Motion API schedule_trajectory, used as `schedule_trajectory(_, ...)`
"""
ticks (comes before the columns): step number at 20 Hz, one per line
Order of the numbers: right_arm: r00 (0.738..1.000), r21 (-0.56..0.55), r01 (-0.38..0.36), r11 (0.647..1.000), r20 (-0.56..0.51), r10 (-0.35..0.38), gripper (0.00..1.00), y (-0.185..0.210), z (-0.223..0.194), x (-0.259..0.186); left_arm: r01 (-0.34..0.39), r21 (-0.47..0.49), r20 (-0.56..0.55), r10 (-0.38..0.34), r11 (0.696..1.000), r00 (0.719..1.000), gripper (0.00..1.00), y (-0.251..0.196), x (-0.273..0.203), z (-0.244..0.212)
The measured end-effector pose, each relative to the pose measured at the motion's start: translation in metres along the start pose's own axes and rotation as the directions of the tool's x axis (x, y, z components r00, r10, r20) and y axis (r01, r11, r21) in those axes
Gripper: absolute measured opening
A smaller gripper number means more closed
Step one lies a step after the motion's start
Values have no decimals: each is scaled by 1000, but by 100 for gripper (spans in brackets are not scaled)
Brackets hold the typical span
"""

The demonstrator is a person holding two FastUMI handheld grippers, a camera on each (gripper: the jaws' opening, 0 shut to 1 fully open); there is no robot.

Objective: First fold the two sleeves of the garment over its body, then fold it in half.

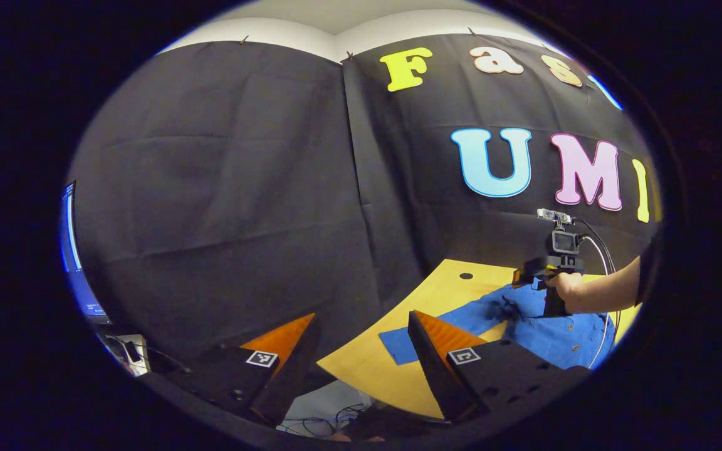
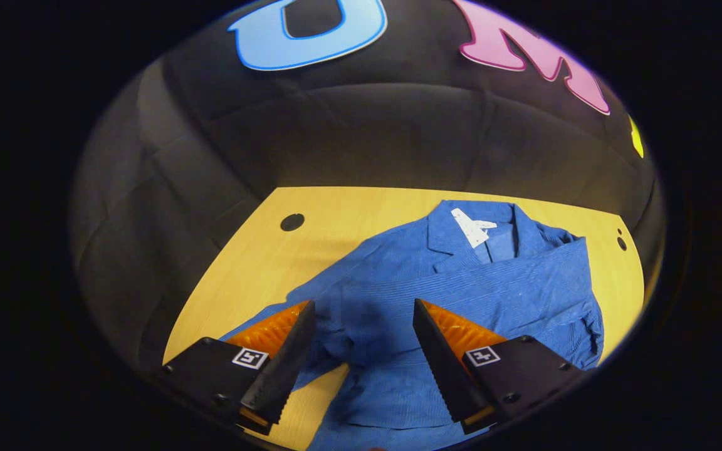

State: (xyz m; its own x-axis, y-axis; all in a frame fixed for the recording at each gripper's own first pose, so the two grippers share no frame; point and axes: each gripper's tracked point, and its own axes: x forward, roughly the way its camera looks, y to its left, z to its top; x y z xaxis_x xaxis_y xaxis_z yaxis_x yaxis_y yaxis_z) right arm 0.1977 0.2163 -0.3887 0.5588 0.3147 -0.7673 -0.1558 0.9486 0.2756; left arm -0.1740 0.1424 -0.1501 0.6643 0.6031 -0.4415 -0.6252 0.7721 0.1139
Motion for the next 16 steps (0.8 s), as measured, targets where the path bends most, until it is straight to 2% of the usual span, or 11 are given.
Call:
schedule_trajectory(1,1000,-17,-19,1000,20,20,93,6,3,-8,3,-13,-12,-3,1000,1000,80,0,2,-6)
schedule_trajectory(2,998,-31,-39,999,43,40,98,9,5,-17,8,-28,-21,-8,1000,1000,81,1,5,-10)
schedule_trajectory(7,985,-57,-84,995,144,91,98,-7,17,-77,20,-56,-63,-23,998,998,81,0,38,-33)
schedule_trajectory(13,972,-89,-49,995,226,69,97,-55,30,-151,76,-78,-136,-86,994,987,81,-26,97,-62)
schedule_trajectory(16,956,-74,-33,997,290,53,97,-77,42,-192,118,-61,-248,-130,991,960,84,-50,128,-89)
